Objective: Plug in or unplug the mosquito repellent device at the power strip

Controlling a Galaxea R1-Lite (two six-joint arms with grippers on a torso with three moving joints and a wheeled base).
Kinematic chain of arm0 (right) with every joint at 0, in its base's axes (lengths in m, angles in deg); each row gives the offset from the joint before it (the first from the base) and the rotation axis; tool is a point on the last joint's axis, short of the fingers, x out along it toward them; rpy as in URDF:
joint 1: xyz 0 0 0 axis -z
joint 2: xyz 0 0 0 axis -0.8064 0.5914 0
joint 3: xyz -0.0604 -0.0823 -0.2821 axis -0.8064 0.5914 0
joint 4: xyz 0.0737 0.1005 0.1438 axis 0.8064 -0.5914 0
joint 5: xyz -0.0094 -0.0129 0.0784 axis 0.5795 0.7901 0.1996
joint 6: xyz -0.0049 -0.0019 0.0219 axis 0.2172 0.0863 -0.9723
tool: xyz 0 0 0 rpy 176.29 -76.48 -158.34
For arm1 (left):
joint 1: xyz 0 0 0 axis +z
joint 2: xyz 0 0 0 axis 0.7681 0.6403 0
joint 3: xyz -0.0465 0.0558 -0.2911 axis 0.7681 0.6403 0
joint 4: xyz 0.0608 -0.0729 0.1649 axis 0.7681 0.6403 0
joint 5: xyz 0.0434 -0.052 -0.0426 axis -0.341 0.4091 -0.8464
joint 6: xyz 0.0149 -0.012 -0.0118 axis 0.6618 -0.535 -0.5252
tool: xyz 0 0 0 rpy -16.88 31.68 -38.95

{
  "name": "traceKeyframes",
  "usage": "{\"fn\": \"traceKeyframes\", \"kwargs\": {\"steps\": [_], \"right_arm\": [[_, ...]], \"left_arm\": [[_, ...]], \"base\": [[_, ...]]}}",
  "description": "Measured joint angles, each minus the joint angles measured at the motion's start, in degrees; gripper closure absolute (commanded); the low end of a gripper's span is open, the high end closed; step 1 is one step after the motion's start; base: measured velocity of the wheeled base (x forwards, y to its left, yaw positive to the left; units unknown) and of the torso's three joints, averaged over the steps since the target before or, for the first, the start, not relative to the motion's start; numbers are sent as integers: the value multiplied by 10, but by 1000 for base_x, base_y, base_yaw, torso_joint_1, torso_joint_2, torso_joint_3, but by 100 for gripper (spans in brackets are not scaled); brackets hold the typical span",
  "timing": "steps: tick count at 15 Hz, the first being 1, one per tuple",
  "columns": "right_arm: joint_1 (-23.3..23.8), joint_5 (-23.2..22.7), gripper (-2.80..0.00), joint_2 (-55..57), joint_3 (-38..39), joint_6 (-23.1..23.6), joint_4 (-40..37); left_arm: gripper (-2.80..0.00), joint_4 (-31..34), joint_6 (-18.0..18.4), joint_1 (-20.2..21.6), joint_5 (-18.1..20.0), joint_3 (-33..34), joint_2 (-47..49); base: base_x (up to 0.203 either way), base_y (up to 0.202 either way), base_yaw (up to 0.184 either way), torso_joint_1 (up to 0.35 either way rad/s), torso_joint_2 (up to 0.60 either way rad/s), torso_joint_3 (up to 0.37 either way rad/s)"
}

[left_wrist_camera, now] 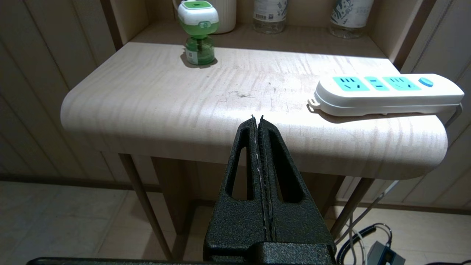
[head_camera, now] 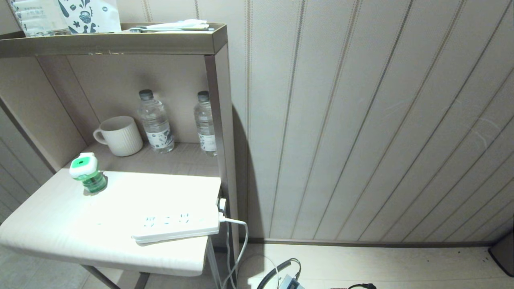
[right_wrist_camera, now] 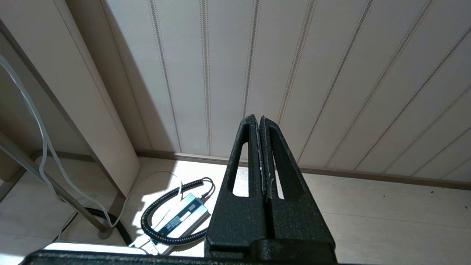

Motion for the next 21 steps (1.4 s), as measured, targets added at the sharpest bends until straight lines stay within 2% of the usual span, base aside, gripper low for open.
{"fn": "traceKeyframes", "kwargs": {"steps": [21], "right_arm": [[1,10,0,5,3,-12,5]], "left_arm": [[0,0,0,0,0,0,0]], "base": [[0,0,0,0,0,0]]}}
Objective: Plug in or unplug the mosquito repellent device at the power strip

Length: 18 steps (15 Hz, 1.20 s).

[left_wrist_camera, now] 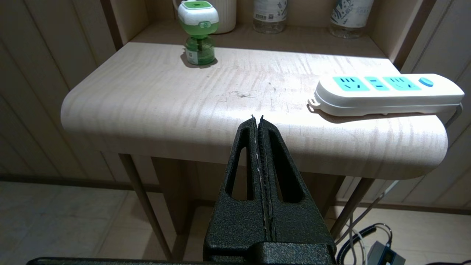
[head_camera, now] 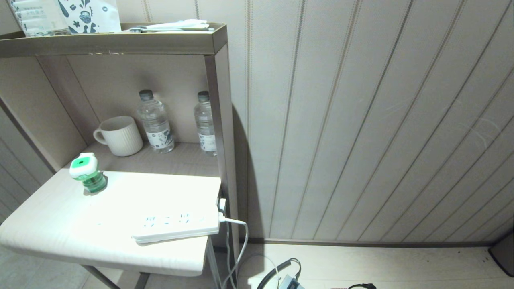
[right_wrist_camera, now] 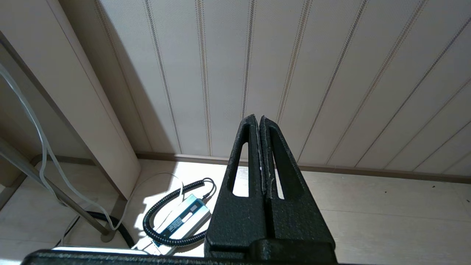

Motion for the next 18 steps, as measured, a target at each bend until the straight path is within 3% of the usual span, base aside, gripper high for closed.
{"fn": "traceKeyframes", "kwargs": {"steps": [18], "right_arm": [[0,0,0,1,0,-1,-1]], "left_arm": [[0,0,0,0,1,0,0]], "base": [[0,0,0,0,0,0]]}}
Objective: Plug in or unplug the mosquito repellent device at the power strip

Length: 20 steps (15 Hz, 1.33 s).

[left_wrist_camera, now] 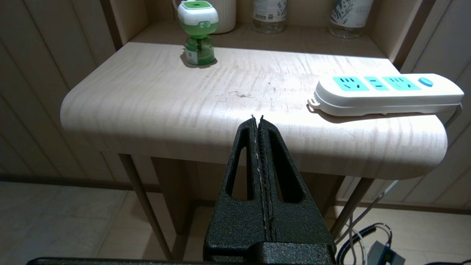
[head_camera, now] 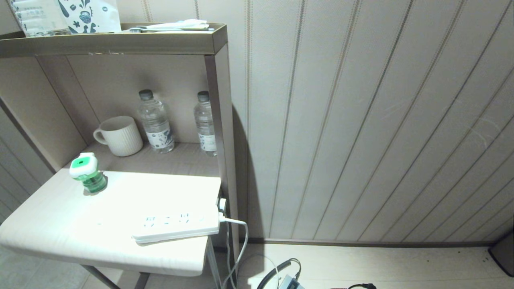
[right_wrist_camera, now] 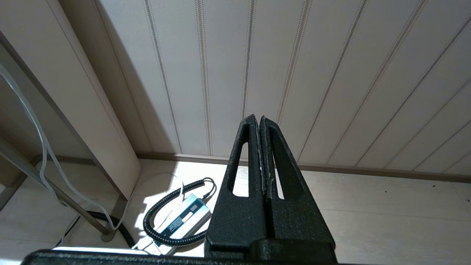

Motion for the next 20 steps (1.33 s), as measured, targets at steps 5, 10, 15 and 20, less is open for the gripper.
{"fn": "traceKeyframes", "kwargs": {"steps": [5,10,15,20], "right_arm": [[0,0,0,0,0,0,0],[0,0,0,0,0,0,0],[0,0,0,0,0,0,0],[0,0,0,0,0,0,0]], "left_arm": [[0,0,0,0,0,0,0],[0,0,0,0,0,0,0],[0,0,0,0,-1,0,0],[0,2,13,0,-2,0,0]], "base": [[0,0,0,0,0,0],[0,0,0,0,0,0],[0,0,0,0,0,0],[0,0,0,0,0,0]]}}
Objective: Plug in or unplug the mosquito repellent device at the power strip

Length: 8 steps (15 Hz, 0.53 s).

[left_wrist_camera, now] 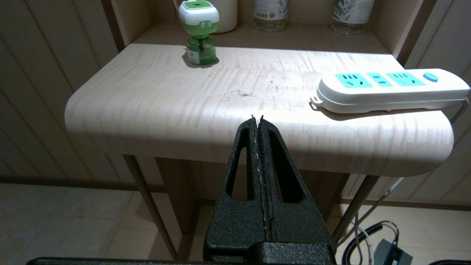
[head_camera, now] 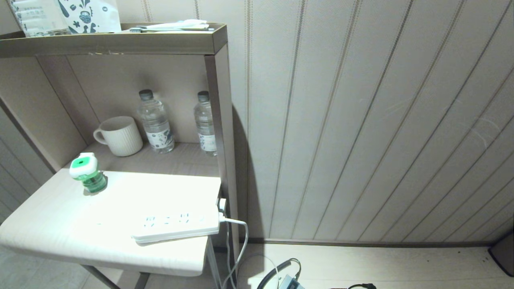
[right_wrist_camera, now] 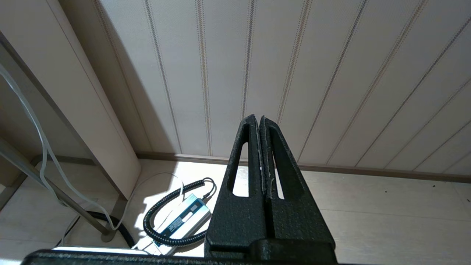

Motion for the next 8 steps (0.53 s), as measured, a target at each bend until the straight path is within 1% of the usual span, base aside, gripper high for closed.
{"fn": "traceKeyframes", "kwargs": {"steps": [8], "right_arm": [[0,0,0,0,0,0,0]], "left_arm": [[0,-1,-6,0,2,0,0]], "base": [[0,0,0,0,0,0]]}}
